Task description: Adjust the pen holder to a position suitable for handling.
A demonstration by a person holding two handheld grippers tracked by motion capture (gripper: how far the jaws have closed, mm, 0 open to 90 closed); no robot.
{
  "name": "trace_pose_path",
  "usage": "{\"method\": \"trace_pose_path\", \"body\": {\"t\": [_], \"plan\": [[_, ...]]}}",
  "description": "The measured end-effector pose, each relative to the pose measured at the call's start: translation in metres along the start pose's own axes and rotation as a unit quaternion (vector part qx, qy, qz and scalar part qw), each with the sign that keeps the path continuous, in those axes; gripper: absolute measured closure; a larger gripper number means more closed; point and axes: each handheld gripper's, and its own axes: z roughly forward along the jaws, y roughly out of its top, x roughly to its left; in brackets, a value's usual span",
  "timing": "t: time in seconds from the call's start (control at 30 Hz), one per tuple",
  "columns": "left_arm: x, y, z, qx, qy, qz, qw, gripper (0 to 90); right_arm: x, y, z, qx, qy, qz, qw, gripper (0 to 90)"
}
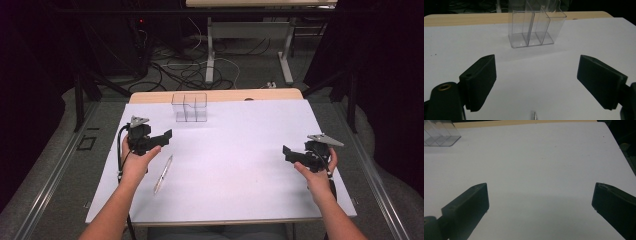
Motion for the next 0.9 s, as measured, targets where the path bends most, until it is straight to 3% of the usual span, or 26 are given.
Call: {"method": "trace_pose_path", "body": {"t": [0.13, 0.33, 0.53, 0.77, 0.9], "plan": [[0.0, 0.018, 0.005, -0.007, -0.005, -0.016, 0.9998, 16.6, 0.001, -0.001, 0.001, 0.004, -0.001, 0.0, 1.0, 1.6], [0.0, 0.036, 0.009, -0.011, -0.005, -0.023, 0.9997, 21.0, 0.001, -0.001, 0.001, 0.004, -0.001, 0.003, 1.0, 1.9], [0.002, 0.056, 0.024, -0.017, 0.0, -0.027, 0.9995, 26.9, 0.002, -0.002, 0.002, 0.007, -0.001, 0.007, 1.0, 2.3], [0.006, 0.073, 0.041, -0.012, 0.005, -0.008, 0.9999, 32.9, 0.003, -0.002, 0.003, 0.009, 0.001, 0.007, 0.9999, 3.4], [0.007, 0.081, 0.046, -0.008, 0.006, -0.007, 0.9999, 33.8, 0.003, -0.002, 0.003, 0.011, 0.001, 0.003, 0.9999, 3.5]]}}
